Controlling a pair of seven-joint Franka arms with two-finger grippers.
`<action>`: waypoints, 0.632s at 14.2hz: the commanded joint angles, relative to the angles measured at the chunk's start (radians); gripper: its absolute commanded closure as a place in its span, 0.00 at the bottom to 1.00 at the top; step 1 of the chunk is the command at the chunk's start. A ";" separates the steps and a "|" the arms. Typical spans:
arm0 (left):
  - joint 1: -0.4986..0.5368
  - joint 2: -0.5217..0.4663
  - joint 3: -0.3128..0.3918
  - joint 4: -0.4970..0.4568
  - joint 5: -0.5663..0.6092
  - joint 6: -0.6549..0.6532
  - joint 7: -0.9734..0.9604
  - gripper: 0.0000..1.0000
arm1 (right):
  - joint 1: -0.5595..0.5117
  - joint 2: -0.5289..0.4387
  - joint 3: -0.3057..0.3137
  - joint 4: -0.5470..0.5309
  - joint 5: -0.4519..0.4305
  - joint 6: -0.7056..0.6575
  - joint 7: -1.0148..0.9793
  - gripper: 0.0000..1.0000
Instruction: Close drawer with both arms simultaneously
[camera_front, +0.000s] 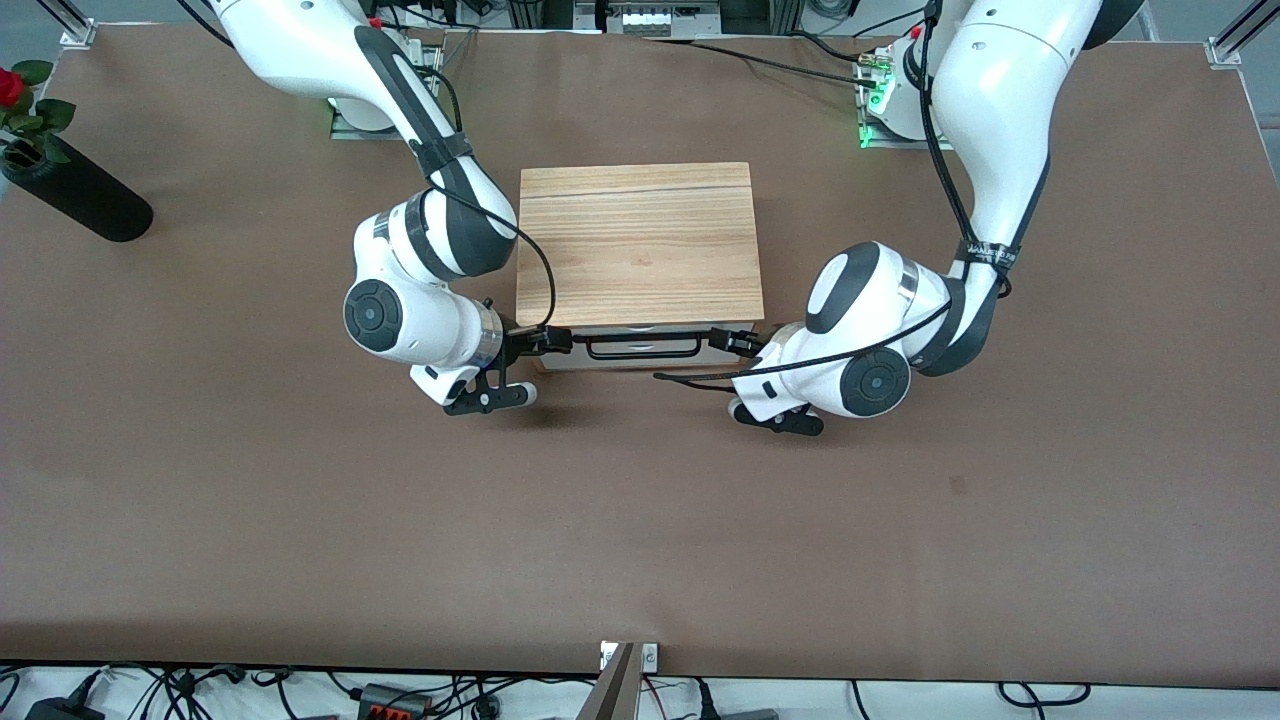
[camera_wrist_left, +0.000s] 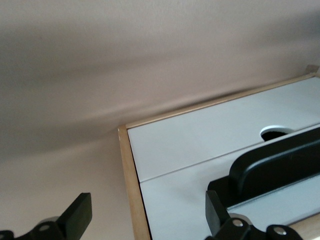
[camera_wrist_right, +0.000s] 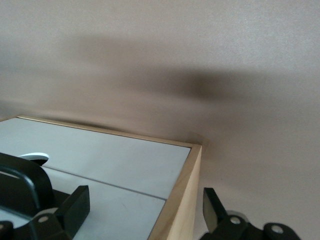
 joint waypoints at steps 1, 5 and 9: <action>0.016 -0.017 0.007 0.022 -0.014 0.020 0.005 0.00 | -0.008 -0.026 -0.002 0.039 -0.015 -0.110 -0.009 0.00; 0.035 -0.021 0.008 0.027 -0.011 0.074 0.007 0.00 | -0.008 -0.068 -0.061 0.140 -0.177 -0.231 -0.009 0.00; 0.096 -0.029 0.010 0.122 -0.002 0.069 0.000 0.00 | -0.010 -0.140 -0.179 0.235 -0.311 -0.389 -0.016 0.00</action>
